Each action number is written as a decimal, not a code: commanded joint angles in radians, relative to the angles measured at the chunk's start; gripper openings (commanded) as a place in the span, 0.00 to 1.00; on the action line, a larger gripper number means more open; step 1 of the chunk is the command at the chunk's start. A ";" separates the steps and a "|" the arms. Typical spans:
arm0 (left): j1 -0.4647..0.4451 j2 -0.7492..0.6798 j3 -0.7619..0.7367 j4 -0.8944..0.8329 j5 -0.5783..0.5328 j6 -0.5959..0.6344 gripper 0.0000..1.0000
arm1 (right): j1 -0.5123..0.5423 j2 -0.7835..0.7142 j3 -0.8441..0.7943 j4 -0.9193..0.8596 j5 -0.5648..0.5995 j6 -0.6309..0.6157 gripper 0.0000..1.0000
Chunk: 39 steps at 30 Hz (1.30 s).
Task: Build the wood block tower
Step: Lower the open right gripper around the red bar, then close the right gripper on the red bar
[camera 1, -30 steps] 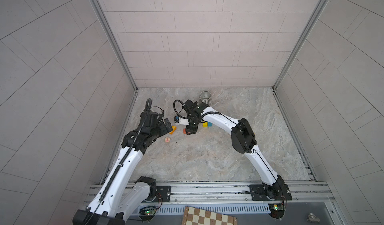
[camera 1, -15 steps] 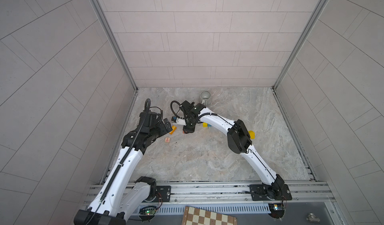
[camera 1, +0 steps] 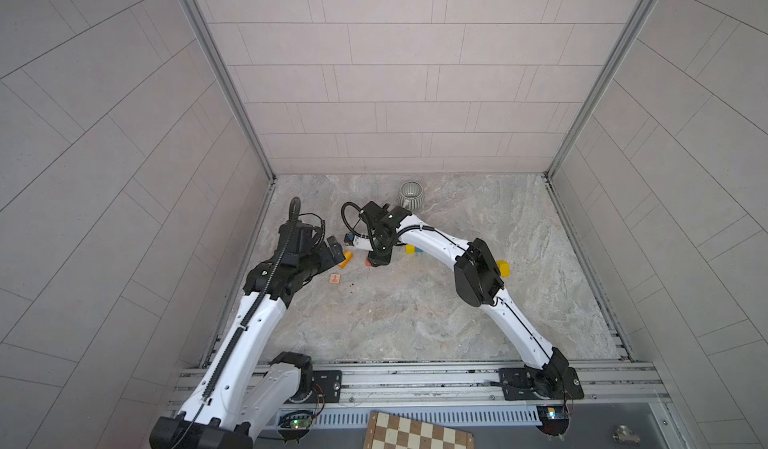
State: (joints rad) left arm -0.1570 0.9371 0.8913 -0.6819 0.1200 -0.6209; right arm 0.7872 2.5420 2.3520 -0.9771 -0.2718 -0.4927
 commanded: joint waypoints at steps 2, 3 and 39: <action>0.010 -0.004 -0.014 0.013 0.009 -0.005 1.00 | 0.005 0.035 0.003 -0.026 0.006 -0.013 0.46; 0.010 -0.004 -0.015 0.014 0.012 -0.005 1.00 | 0.004 0.035 0.004 -0.028 0.006 -0.014 0.46; 0.025 0.004 -0.030 0.039 0.052 0.002 1.00 | -0.012 -0.102 -0.065 -0.089 0.164 -0.040 0.29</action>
State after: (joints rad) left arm -0.1375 0.9390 0.8742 -0.6605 0.1631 -0.6281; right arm 0.7853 2.5153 2.3047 -1.0218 -0.1574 -0.5106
